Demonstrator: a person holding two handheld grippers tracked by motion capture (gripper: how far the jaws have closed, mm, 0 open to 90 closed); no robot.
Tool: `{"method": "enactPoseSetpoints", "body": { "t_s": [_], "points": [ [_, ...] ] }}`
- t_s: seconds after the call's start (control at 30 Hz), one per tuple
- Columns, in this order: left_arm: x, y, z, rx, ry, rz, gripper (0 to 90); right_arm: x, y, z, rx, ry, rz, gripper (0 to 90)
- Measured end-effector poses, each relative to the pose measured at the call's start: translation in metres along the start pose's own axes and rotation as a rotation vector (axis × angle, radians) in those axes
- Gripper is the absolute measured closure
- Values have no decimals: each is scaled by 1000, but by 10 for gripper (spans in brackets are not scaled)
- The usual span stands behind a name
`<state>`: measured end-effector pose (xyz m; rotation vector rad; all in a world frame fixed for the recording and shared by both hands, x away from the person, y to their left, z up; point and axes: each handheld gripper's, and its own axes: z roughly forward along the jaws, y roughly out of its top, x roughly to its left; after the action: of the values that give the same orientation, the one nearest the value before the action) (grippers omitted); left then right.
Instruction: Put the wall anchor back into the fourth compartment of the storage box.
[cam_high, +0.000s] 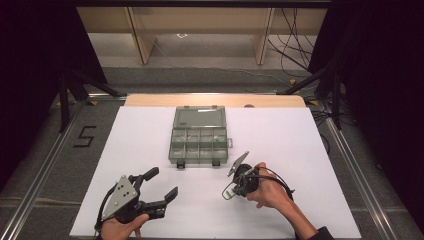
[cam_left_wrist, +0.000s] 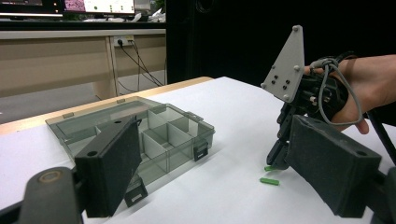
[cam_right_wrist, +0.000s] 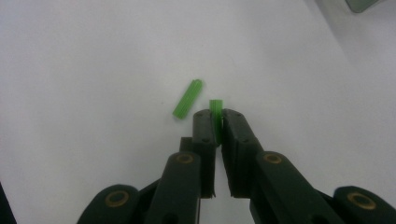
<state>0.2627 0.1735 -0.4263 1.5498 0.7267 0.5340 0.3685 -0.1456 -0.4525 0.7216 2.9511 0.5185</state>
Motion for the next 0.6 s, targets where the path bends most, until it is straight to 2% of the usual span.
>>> {"method": "enactPoseSetpoints", "body": {
  "t_s": [0.2, 0.27, 0.6],
  "points": [
    [0, 0, 0, -1, 7, -11, 170, -1, 0, -1, -11, -4, -1, 843],
    [0, 0, -1, 13, 8, -1, 170, -1, 0, -3, -14, -9, 9, 842],
    [-1, 0, -1, 15, 10, -3, 170, -4, 1, -8, -36, -16, 1, 842]
  ]
}}
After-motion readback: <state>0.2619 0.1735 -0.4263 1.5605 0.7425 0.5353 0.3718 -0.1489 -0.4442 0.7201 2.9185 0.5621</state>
